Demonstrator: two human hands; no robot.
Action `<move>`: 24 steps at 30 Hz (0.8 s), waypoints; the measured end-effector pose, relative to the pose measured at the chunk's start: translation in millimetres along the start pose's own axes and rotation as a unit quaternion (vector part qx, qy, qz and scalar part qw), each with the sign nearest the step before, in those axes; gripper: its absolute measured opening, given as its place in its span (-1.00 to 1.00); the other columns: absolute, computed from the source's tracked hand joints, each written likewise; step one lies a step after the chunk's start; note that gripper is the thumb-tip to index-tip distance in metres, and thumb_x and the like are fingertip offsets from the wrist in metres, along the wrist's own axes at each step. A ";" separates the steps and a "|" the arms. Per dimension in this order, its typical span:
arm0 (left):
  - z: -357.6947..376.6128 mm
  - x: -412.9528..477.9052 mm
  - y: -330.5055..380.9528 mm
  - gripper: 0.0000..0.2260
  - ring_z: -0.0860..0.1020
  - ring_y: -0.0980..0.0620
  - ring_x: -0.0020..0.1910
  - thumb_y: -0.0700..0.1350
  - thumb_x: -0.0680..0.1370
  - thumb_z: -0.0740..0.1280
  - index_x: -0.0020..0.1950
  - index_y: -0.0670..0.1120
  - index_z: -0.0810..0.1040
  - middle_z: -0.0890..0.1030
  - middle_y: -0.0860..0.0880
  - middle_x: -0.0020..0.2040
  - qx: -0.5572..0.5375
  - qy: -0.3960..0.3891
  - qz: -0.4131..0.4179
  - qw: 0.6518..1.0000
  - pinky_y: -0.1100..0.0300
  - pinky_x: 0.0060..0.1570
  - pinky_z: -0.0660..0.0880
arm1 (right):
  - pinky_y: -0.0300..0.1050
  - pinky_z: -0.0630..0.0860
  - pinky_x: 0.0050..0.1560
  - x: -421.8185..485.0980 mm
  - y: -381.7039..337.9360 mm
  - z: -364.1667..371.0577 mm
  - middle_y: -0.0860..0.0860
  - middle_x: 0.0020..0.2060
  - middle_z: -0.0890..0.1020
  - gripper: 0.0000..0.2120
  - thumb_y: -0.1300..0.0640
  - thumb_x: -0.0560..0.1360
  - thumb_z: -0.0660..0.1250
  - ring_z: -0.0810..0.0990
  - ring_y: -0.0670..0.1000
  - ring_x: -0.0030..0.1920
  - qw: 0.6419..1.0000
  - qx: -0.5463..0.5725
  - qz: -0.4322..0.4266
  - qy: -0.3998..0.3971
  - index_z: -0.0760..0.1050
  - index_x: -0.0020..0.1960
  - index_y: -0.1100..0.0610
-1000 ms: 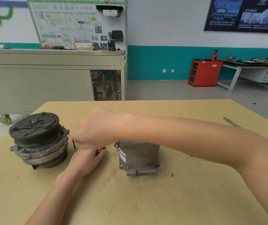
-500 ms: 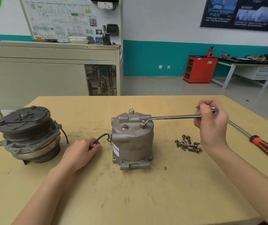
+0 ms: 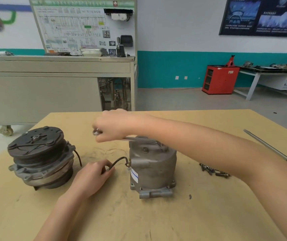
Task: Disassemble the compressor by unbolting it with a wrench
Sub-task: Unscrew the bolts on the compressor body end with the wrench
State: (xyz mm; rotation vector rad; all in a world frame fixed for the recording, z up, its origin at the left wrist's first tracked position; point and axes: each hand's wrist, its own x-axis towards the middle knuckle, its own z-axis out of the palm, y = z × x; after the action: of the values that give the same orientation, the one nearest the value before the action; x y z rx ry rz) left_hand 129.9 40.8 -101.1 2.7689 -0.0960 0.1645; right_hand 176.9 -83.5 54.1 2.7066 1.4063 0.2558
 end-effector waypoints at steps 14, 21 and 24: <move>3.3 0.5 -0.3 -0.81 0.56 0.01 -0.13 0.11 0.62 0.21 0.10 0.09 0.55 0.56 0.10 -0.22 -0.002 0.006 -0.013 1.000 0.14 -0.23 0.45 | -0.44 0.31 -0.36 -238.1 32.7 24.8 -0.10 -0.40 0.43 -0.89 0.16 0.46 0.20 0.38 -0.18 -0.40 0.815 0.232 0.146 0.511 0.37 -0.25 0.07; -2.8 -0.9 -0.8 -0.83 0.56 0.06 -0.18 0.05 0.62 0.24 0.14 0.08 0.57 0.60 0.09 -0.17 -0.035 0.058 -0.021 0.997 0.14 -0.21 0.52 | -0.30 0.23 -0.53 -153.7 116.8 41.2 -0.03 -0.41 0.35 -0.87 0.18 0.58 0.15 0.27 -0.10 -0.47 0.586 0.526 0.423 0.448 0.36 -0.15 0.09; -2.6 -0.8 -0.2 -0.82 0.56 0.05 -0.16 0.04 0.62 0.24 0.14 0.08 0.58 0.60 0.07 -0.16 -0.035 0.056 -0.023 0.998 0.14 -0.19 0.52 | -0.27 0.28 -0.48 -94.1 133.6 31.1 0.00 -0.36 0.37 -0.87 0.11 0.58 0.16 0.32 -0.06 -0.42 0.718 0.471 0.441 0.261 0.37 -0.13 0.11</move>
State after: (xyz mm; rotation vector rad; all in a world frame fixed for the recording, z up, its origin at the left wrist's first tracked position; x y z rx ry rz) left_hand 128.8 41.9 -98.8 2.6836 -0.0082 0.2975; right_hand 237.1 -237.2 33.0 4.2643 -0.0525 0.4705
